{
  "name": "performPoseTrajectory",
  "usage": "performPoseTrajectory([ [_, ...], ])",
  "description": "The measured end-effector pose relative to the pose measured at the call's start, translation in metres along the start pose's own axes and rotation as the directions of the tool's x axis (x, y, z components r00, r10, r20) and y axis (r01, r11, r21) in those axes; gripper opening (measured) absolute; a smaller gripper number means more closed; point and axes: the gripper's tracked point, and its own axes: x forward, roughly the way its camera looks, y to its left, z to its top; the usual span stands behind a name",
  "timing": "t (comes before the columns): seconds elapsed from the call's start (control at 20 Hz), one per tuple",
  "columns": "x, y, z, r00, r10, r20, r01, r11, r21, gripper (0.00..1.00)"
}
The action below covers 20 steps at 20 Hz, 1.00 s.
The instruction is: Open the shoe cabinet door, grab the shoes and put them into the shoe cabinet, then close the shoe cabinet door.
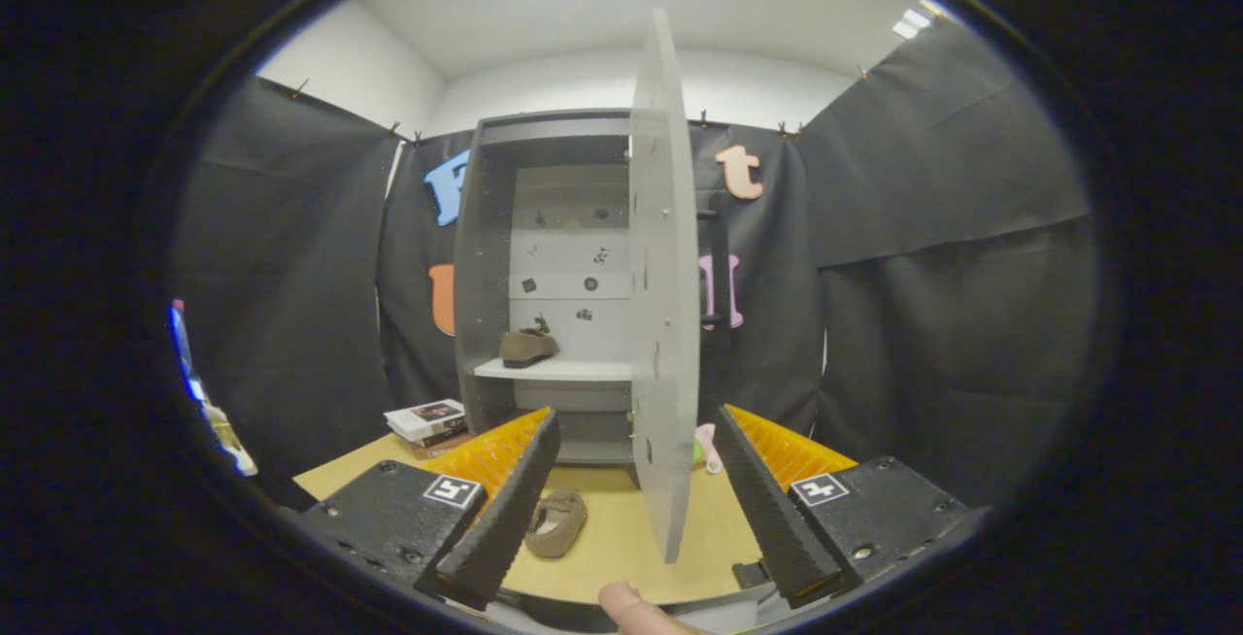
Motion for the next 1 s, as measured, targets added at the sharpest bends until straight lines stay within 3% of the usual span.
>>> performPoseTrajectory([
  [0.2,0.015,0.037,-0.030,0.994,0.094,-0.063,-0.096,0.995,-0.025,1.00],
  [0.5,0.048,0.059,-0.077,0.976,0.146,-0.161,-0.143,0.989,0.034,1.00],
  [0.85,0.109,0.085,-0.152,0.944,0.133,-0.301,-0.093,0.985,0.145,1.00],
  [1.0,0.138,0.093,-0.185,0.936,0.079,-0.342,-0.031,0.989,0.143,1.00],
])
